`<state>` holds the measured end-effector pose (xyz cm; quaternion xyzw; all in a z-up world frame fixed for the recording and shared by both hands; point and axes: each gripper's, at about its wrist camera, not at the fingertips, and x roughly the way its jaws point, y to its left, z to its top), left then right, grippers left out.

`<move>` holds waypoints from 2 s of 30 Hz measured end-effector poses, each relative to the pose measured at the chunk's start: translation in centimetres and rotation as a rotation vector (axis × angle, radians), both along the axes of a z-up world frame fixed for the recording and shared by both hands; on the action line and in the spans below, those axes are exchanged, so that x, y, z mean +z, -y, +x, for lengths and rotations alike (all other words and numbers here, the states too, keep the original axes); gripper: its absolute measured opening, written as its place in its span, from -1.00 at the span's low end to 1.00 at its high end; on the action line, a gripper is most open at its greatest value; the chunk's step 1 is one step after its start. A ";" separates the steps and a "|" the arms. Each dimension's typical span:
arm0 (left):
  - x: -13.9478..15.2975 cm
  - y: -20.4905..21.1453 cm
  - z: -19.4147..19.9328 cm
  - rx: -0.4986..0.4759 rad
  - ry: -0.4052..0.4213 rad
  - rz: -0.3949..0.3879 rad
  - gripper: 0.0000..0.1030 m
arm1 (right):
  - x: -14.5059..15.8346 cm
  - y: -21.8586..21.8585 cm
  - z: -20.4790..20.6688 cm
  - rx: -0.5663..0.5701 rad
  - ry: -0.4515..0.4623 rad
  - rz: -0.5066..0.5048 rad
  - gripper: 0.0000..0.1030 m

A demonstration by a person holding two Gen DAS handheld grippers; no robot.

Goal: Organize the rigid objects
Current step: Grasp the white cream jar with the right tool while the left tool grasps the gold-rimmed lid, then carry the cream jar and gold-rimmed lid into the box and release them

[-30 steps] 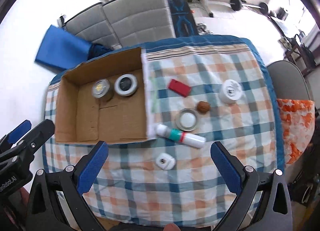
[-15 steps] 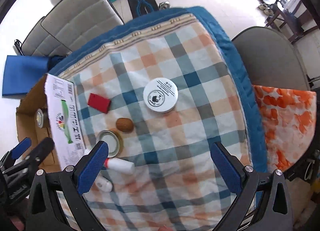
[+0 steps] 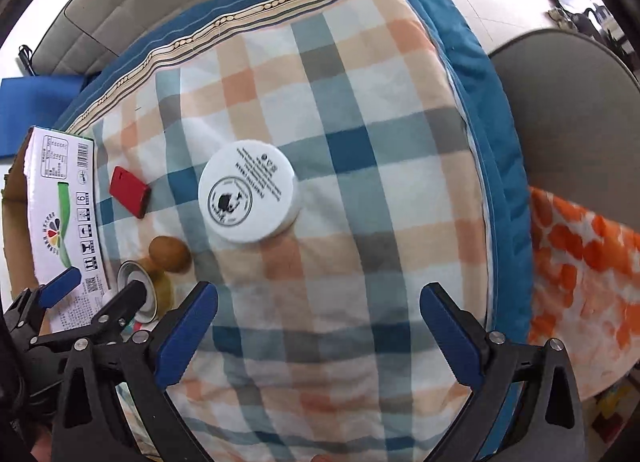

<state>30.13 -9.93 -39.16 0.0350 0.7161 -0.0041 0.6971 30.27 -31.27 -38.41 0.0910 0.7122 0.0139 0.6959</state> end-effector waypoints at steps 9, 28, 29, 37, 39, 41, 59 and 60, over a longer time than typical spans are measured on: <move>-5.2 -1.0 0.3 0.035 -0.159 0.006 0.44 | -0.8 -1.1 3.2 0.094 0.002 0.015 0.99; -5.0 -1.4 1.8 0.125 -0.079 -0.055 0.20 | -7.4 -5.5 6.3 0.031 -0.110 0.097 0.38; -4.9 -1.2 1.8 0.116 -0.075 -0.065 0.20 | -7.4 -5.8 6.3 0.033 -0.115 0.090 0.36; -4.8 3.1 -1.0 -0.009 -0.077 -0.082 0.20 | -6.6 -2.5 1.6 0.057 -0.176 0.007 0.35; -5.3 3.2 -1.1 -0.020 -0.067 -0.062 0.23 | -6.7 -1.5 0.5 0.051 -0.176 -0.005 0.35; -5.4 3.8 -1.2 -0.030 -0.058 -0.047 0.27 | -7.1 -0.8 0.0 0.027 -0.175 -0.002 0.35; -2.3 3.7 -1.6 -0.039 -0.002 -0.074 0.20 | -5.9 0.0 -0.5 -0.012 -0.112 -0.061 0.34; -1.8 3.6 -1.6 -0.037 0.007 -0.081 0.20 | -5.5 0.0 -0.6 -0.010 -0.105 -0.063 0.34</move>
